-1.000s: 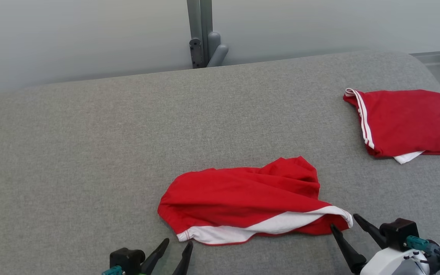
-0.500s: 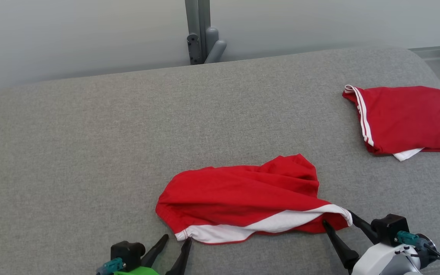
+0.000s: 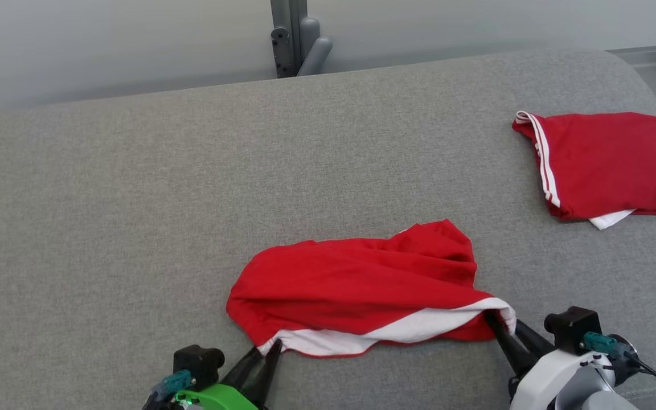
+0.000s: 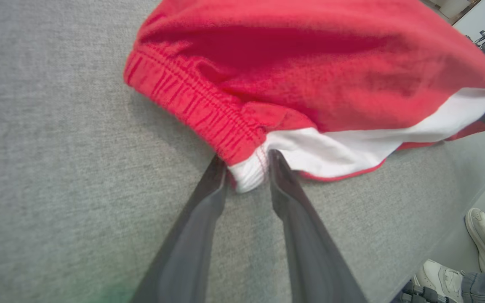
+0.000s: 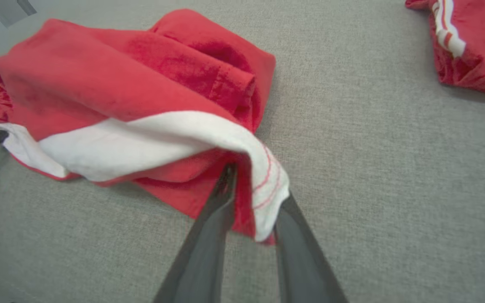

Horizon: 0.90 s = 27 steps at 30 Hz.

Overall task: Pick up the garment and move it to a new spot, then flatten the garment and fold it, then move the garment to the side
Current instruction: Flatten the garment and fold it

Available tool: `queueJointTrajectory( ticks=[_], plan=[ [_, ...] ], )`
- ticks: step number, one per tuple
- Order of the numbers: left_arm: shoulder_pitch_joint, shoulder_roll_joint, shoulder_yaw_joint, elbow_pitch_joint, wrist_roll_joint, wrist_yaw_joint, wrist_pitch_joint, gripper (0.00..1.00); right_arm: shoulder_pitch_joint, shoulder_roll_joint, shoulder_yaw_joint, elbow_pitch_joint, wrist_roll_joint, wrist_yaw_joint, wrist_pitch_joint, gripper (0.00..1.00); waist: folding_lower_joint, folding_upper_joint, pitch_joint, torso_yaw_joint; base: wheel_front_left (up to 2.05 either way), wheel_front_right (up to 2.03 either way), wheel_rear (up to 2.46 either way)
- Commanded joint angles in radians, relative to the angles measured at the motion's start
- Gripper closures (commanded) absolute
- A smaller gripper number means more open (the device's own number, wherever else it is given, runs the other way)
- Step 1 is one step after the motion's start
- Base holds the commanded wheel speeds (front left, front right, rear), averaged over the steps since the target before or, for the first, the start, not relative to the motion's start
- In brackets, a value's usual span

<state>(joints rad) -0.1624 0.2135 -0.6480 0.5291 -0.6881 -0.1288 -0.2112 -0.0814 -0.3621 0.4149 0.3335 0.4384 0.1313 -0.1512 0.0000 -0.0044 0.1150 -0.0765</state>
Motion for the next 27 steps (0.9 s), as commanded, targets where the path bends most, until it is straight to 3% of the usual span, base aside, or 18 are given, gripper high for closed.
queueJointTrajectory(
  ticks=[1,6,9,13,14,16,20,24,27],
  plan=[
    [-0.026,0.007,-0.013,-0.003,-0.014,-0.003,-0.005,1.0,-0.021,-0.004,0.015,-0.003,0.018,-0.001,-0.009,1.0,0.0,0.0044,0.011,0.003,0.0,0.0,0.0],
    [-0.065,0.039,-0.05,-0.056,-0.049,-0.003,0.0,1.0,-0.059,-0.031,0.037,-0.044,0.061,-0.001,-0.012,1.0,0.0,0.0044,0.042,0.008,0.0,0.0,0.0],
    [-0.106,0.09,-0.055,-0.162,-0.1,-0.003,0.036,1.0,-0.085,-0.071,0.016,-0.111,0.089,-0.001,-0.006,1.0,0.0,0.0044,0.082,0.018,0.0,0.0,0.0],
    [-0.236,0.23,-0.055,-0.412,-0.194,-0.003,0.175,1.0,-0.167,-0.154,-0.038,-0.25,0.12,-0.001,0.042,1.0,0.0,0.0044,0.179,0.038,0.0,0.0,0.0],
    [-0.236,0.23,-0.055,-0.412,-0.194,-0.003,0.175,1.0,-0.167,-0.154,-0.038,-0.25,0.12,-0.001,0.042,1.0,0.0,0.0044,0.179,0.038,0.0,0.0,0.0],
    [-0.348,0.3,-0.041,-0.522,-0.25,-0.003,0.27,1.0,-0.244,-0.207,-0.067,-0.313,0.13,-0.001,0.091,1.0,0.0,0.0044,0.248,0.05,0.0,0.0,0.0],
    [-0.625,0.37,0.033,-0.605,-0.379,-0.003,0.45,1.0,-0.492,-0.257,-0.094,-0.391,0.152,-0.001,0.203,1.0,0.0,0.0044,0.391,0.051,0.0,0.0,0.0],
    [-0.927,0.37,0.077,-0.521,-0.4,0.003,0.606,1.0,-0.801,-0.205,-0.107,-0.311,0.119,-0.001,0.248,1.0,0.0,0.0044,0.506,0.033,0.0,0.0,0.0],
    [-1.114,0.331,0.091,-0.383,-0.343,0.017,0.609,1.0,-1.015,-0.128,-0.113,-0.189,0.07,-0.001,0.227,1.0,0.0,0.0044,0.556,0.011,0.0,0.0,0.0]
  ],
)
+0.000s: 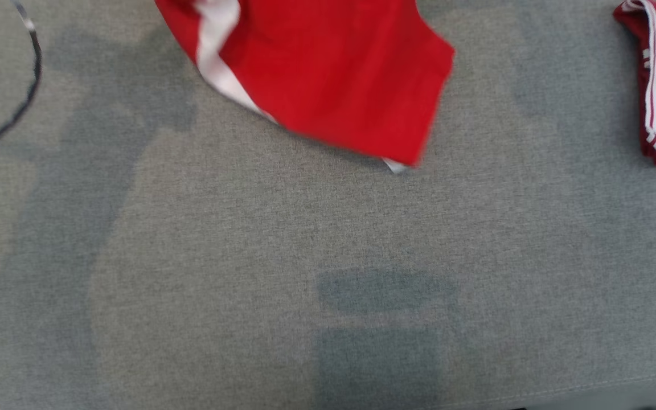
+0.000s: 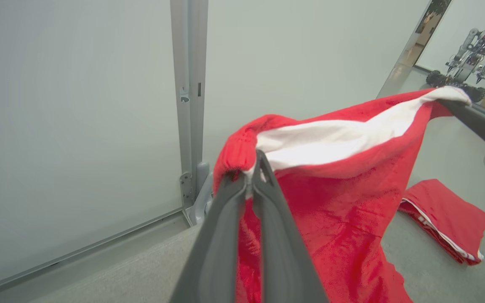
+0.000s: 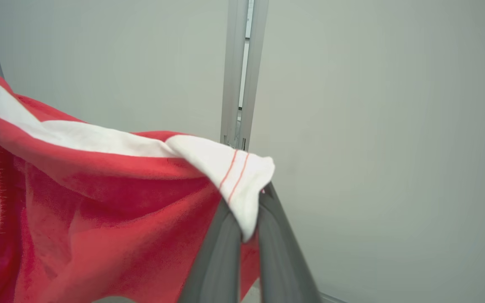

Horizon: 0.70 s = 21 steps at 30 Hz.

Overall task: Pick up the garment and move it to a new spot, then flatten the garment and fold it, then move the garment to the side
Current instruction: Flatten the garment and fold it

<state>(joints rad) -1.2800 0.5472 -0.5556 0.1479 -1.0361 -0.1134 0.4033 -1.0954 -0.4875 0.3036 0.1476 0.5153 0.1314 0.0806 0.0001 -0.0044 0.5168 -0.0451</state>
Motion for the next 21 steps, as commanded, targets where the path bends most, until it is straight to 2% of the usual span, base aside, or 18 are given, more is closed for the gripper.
queueJointTrajectory(
  ticks=[1,5,10,14,17,21],
  plan=[
    [-0.051,-0.02,0.006,0.046,0.032,0.008,-0.022,1.0,-0.062,0.024,-0.002,0.038,-0.026,-0.001,-0.02,1.0,-0.0001,0.0044,0.166,-0.028,0.0,0.0,0.0],
    [-0.234,-0.075,0.019,0.211,0.141,0.015,-0.149,1.0,-0.264,0.117,-0.036,0.195,-0.116,-0.001,-0.109,1.0,-0.0001,0.0044,0.208,-0.052,0.0,0.0,0.0],
    [-0.333,-0.113,0.01,0.354,0.268,0.007,-0.376,1.0,-0.35,0.178,-0.053,0.335,-0.199,-0.001,-0.231,1.0,-0.0001,0.0044,0.224,-0.071,0.0,0.0,0.0],
    [-0.252,-0.121,-0.025,0.431,0.256,-0.011,-0.471,1.0,-0.249,0.172,0.039,0.386,-0.186,-0.001,-0.289,1.0,-0.0001,0.0044,0.206,-0.079,0.0,0.0,0.0],
    [-0.137,-0.125,-0.055,0.418,0.166,-0.018,-0.471,1.0,-0.118,0.14,0.117,0.365,-0.139,-0.001,-0.32,1.0,-0.0001,0.0044,0.183,-0.072,0.0,0.0,0.0],
    [0.092,-0.047,-0.157,0.304,0.059,-0.018,-0.468,1.0,0.126,0.091,0.169,0.294,-0.051,-0.001,-0.342,1.0,-0.0001,0.0044,0.127,-0.065,0.0,0.0,0.0]
  ],
)
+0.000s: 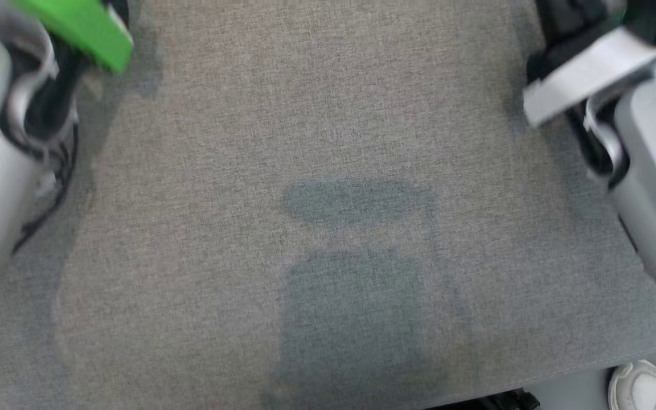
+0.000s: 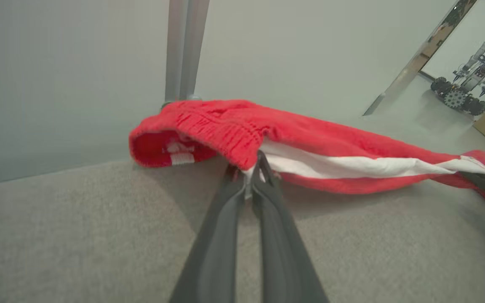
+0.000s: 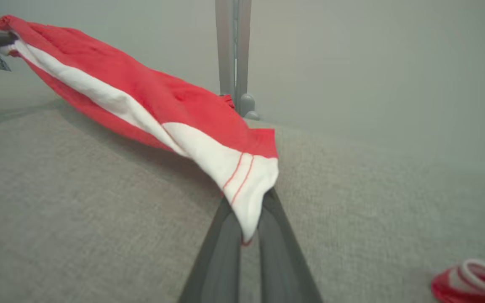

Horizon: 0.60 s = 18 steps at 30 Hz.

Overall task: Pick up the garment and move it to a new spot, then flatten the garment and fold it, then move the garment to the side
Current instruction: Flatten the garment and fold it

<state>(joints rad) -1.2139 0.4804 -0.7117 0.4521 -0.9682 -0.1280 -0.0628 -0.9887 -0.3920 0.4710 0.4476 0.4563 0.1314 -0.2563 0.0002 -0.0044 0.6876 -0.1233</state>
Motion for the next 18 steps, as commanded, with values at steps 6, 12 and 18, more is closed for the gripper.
queueJointTrajectory(
  ticks=[6,12,18],
  plan=[
    [0.343,0.164,-0.099,-0.184,-0.071,-0.003,-0.054,1.0,0.357,-0.073,0.011,-0.138,0.082,-0.001,-0.009,1.0,-0.0002,0.0044,-0.175,0.009,0.0,0.0,0.0],
    [0.607,0.256,-0.133,-0.339,-0.097,0.089,-0.098,1.0,0.581,-0.119,-0.004,-0.224,0.093,-0.002,-0.009,1.0,-0.0002,0.0044,-0.281,0.003,0.0,0.0,0.0],
    [0.935,0.268,-0.172,-0.476,-0.141,0.265,-0.171,1.0,0.798,-0.167,-0.034,-0.244,0.077,-0.003,-0.009,1.0,-0.0002,0.0044,-0.378,0.015,0.0,0.0,0.0]
  ],
)
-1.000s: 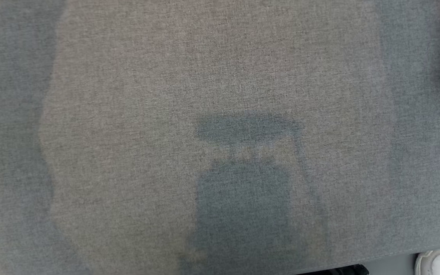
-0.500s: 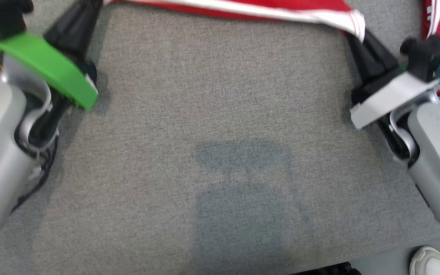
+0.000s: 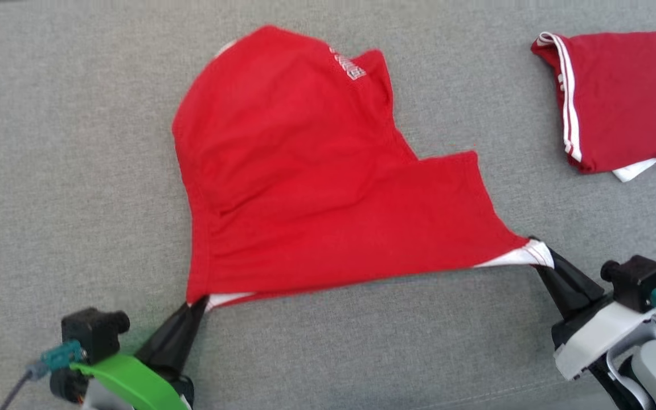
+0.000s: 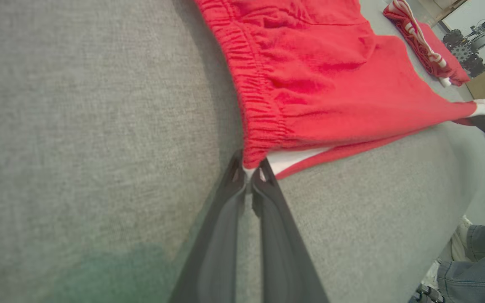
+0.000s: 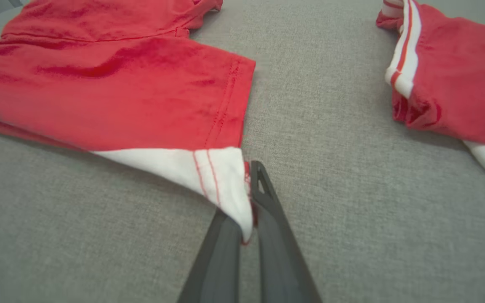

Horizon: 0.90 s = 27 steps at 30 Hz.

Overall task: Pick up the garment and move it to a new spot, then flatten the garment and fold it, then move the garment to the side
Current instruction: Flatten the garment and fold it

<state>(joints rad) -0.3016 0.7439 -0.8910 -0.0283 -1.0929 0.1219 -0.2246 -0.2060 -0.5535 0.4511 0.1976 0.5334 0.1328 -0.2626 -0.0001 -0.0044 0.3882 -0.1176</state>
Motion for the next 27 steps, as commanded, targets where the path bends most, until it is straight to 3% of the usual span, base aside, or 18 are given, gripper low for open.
queueJointTrajectory(
  ticks=[1,5,10,15,22,27],
  plan=[
    [0.059,-0.011,0.011,-0.005,-0.025,0.028,-0.017,1.0,0.037,-0.008,-0.025,0.01,-0.002,-0.004,-0.003,1.0,0.0001,0.0044,-0.085,0.014,0.0,0.0,0.0],
    [0.146,-0.063,0.034,0.001,-0.024,0.048,-0.035,1.0,0.101,-0.001,-0.062,0.025,-0.009,-0.004,-0.003,1.0,0.0001,0.0044,-0.11,0.036,0.0,0.0,0.0],
    [0.189,-0.134,0.065,0.025,-0.006,0.028,-0.042,1.0,0.137,0.017,-0.077,0.044,-0.016,-0.004,-0.003,1.0,0.0001,0.0044,-0.136,0.059,0.0,0.0,0.0],
    [0.197,-0.163,0.09,0.045,0.018,0.011,-0.043,1.0,0.141,0.027,-0.071,0.052,-0.012,-0.004,0.001,1.0,0.0001,0.0044,-0.154,0.066,0.0,0.0,0.0],
    [0.209,-0.134,0.122,0.001,0.038,0.012,-0.041,1.0,0.135,0.043,-0.082,0.006,0.008,-0.004,0.002,1.0,0.0001,0.0044,-0.165,0.048,0.0,0.0,0.0],
    [0.174,-0.084,0.168,-0.162,0.037,0.021,-0.035,1.0,0.149,0.064,-0.157,-0.132,0.065,-0.003,0.001,1.0,0.0001,0.0044,-0.161,0.032,0.0,0.0,0.0]
  ],
)
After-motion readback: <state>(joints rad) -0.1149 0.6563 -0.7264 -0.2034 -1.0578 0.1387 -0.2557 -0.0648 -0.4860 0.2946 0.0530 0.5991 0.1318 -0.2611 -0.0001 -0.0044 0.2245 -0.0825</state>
